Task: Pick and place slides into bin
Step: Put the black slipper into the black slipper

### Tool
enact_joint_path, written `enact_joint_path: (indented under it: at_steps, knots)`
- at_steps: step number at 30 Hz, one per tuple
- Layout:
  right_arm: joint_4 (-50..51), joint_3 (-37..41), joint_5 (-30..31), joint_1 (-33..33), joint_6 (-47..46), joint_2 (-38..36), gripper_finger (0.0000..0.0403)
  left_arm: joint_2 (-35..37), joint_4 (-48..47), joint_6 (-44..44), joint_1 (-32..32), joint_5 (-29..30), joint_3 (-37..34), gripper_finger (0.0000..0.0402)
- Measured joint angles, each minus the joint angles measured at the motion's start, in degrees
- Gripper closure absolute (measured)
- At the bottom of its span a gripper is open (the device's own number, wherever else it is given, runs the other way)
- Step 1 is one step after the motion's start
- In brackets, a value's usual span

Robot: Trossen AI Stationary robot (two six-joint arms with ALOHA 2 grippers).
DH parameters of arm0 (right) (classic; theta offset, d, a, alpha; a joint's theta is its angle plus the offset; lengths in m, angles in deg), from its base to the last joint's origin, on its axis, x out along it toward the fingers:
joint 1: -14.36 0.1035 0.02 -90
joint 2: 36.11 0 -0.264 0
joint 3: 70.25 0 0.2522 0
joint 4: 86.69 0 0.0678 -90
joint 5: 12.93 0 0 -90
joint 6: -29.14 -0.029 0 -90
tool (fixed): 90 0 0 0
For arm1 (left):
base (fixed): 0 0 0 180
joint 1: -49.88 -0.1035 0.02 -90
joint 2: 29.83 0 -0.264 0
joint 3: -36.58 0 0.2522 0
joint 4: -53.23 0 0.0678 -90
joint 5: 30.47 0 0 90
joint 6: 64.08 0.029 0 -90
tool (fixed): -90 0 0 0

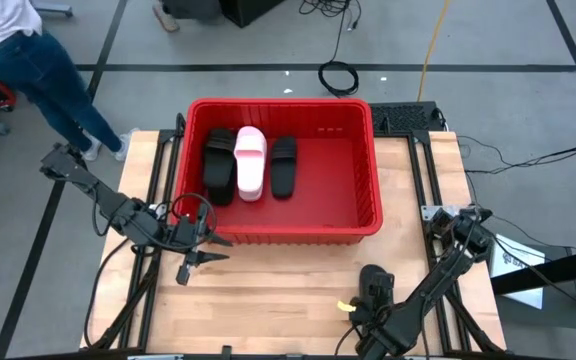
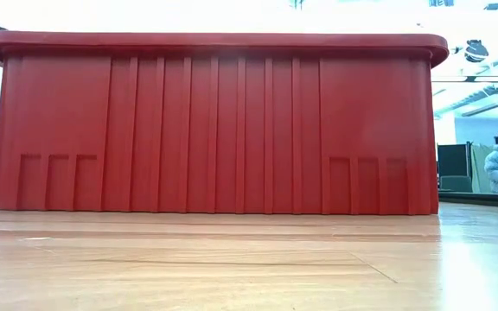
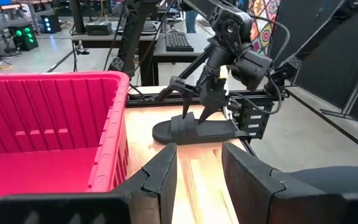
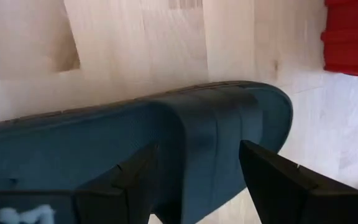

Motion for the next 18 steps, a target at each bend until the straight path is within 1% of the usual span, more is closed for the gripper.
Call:
enact_joint_path:
  at_steps: [7,11,14,18]
  knots:
    - [3.13,0.59,0.28,0.25,-2.91,2.38,0.0193,0.00,0.01,0.00,0.20,0.08,0.00,0.0275]
    - [2.90,3.62,0.22,0.64,-3.64,3.16,0.0193,0.00,0.00,-0.03,0.17,0.08,0.00,0.0275]
    - [2.89,6.28,0.23,0.76,-5.97,3.15,0.0193,0.00,0.02,-0.06,0.17,0.08,0.00,0.0275]
    - [2.48,8.55,1.27,0.84,-7.77,3.14,0.0196,0.00,0.04,-0.07,0.17,0.08,0.00,0.0275]
